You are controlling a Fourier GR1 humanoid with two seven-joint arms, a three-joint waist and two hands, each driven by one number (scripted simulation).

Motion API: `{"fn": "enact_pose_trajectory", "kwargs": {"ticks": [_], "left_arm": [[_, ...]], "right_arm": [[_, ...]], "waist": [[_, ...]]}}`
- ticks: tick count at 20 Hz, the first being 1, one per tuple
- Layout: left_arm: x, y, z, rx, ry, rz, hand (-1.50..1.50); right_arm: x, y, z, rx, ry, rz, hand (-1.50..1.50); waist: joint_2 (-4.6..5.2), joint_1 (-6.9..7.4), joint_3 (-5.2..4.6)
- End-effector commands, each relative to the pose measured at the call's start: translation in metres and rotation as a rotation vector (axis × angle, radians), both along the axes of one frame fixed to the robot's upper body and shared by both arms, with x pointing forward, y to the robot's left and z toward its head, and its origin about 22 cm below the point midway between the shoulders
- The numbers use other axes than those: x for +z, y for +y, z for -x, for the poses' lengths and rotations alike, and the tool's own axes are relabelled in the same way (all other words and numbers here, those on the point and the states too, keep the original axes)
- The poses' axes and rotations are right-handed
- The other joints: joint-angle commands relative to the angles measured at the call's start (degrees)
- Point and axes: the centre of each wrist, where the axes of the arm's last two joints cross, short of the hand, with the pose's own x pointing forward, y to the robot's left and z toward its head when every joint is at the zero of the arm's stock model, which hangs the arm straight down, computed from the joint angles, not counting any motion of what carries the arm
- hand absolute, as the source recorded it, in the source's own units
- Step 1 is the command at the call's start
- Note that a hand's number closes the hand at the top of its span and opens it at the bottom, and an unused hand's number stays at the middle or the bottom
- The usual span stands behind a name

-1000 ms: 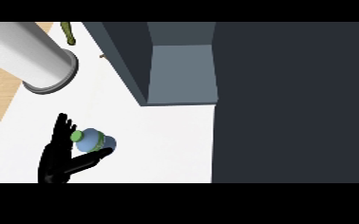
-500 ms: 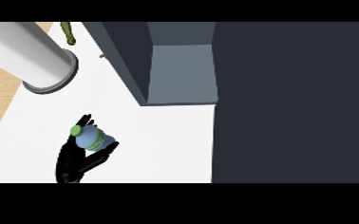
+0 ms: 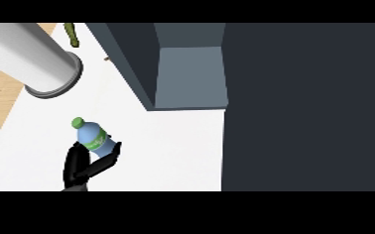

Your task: Pick up the bottled water, place it into the cabinet and close the cabinet

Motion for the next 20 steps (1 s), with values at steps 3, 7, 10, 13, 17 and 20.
{"fn": "enact_pose_trajectory", "kwargs": {"ticks": [3, 7, 10, 13, 17, 20], "left_arm": [[-0.024, -0.020, 0.022, -0.206, -0.102, -0.019, 1.50], [-0.021, -0.038, 0.003, -0.351, -0.217, -0.037, 1.50], [-0.022, -0.047, 0.001, -0.379, -0.231, -0.002, 1.50], [-0.019, -0.073, -0.005, -0.383, -0.249, 0.049, 1.50], [-0.006, -0.084, -0.023, -0.419, -0.253, 0.062, 1.50], [0.016, -0.104, -0.042, -0.457, -0.283, 0.114, 1.50]], "right_arm": [[0.033, 0.000, 0.007, -0.001, -0.053, 0.050, -1.50], [0.032, -0.005, 0.005, 0.004, -0.059, 0.045, -1.50], [0.041, -0.001, 0.009, 0.005, -0.052, 0.019, -1.50], [0.032, 0.006, 0.011, -0.012, -0.026, 0.031, -1.50], [0.017, -0.003, 0.002, -0.007, -0.044, 0.028, -1.50], [0.033, -0.005, 0.008, -0.020, -0.039, 0.028, -1.50]], "waist": [[0.13, -0.62, -0.36], [0.29, -0.52, -0.32], [0.10, -0.06, -0.24], [-0.10, -0.04, -0.23], [-0.03, 0.51, -0.14], [-0.12, 0.46, -0.14]]}}
